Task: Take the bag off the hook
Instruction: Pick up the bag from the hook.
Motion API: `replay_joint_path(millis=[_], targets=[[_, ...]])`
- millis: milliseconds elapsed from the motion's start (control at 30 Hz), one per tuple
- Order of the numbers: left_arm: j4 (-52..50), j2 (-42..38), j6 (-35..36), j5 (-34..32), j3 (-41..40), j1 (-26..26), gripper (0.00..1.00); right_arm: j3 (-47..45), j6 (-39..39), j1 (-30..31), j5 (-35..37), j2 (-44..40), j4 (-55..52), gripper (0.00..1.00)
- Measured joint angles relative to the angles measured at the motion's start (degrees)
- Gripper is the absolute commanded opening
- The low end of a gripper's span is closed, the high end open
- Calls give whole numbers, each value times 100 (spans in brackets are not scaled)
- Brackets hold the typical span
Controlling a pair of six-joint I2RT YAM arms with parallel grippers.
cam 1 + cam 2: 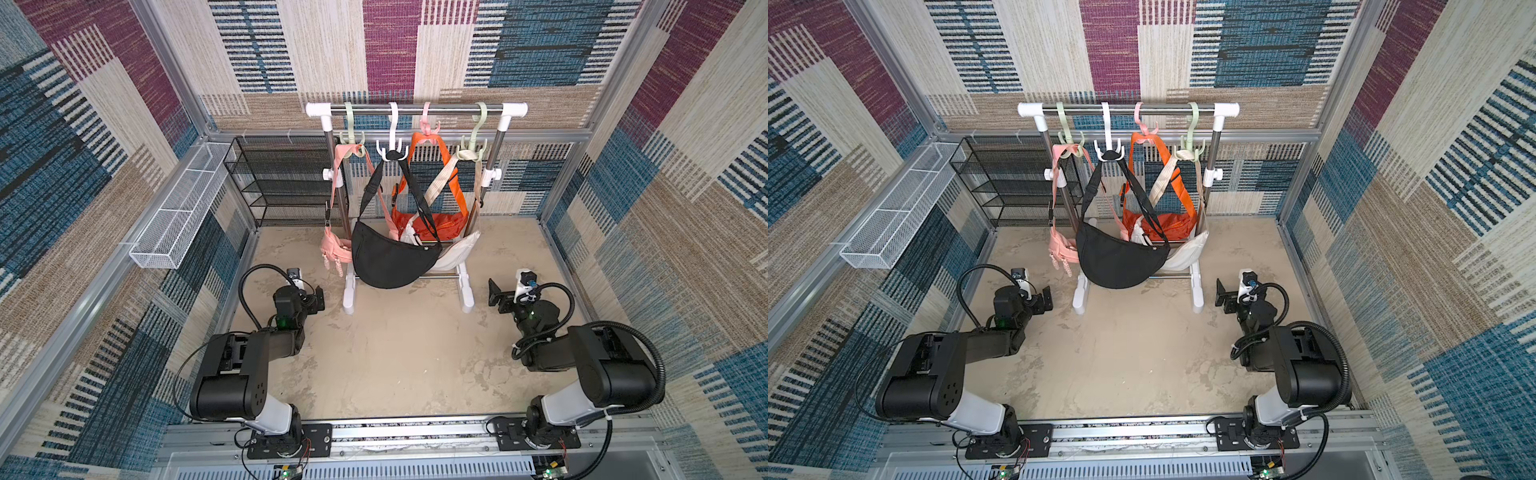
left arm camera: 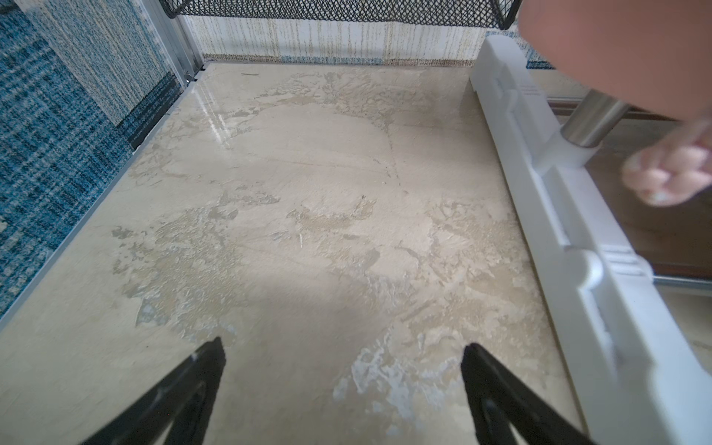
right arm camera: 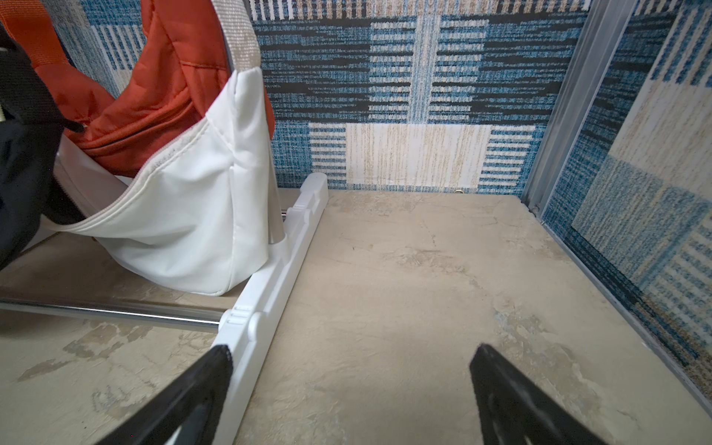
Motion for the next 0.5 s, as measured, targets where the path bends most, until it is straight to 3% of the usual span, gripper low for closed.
replay_joint_path(millis=[133, 267, 500], targets=[[9, -15, 2, 0, 0, 0, 68, 15, 22, -2, 2, 2, -2, 100], [-632, -610, 2, 0, 223, 0, 64, 210, 66, -7, 107, -295, -463, 99], [-1429, -2269, 0, 57, 310, 0, 63, 892, 223, -7, 208, -1663, -1838, 94]])
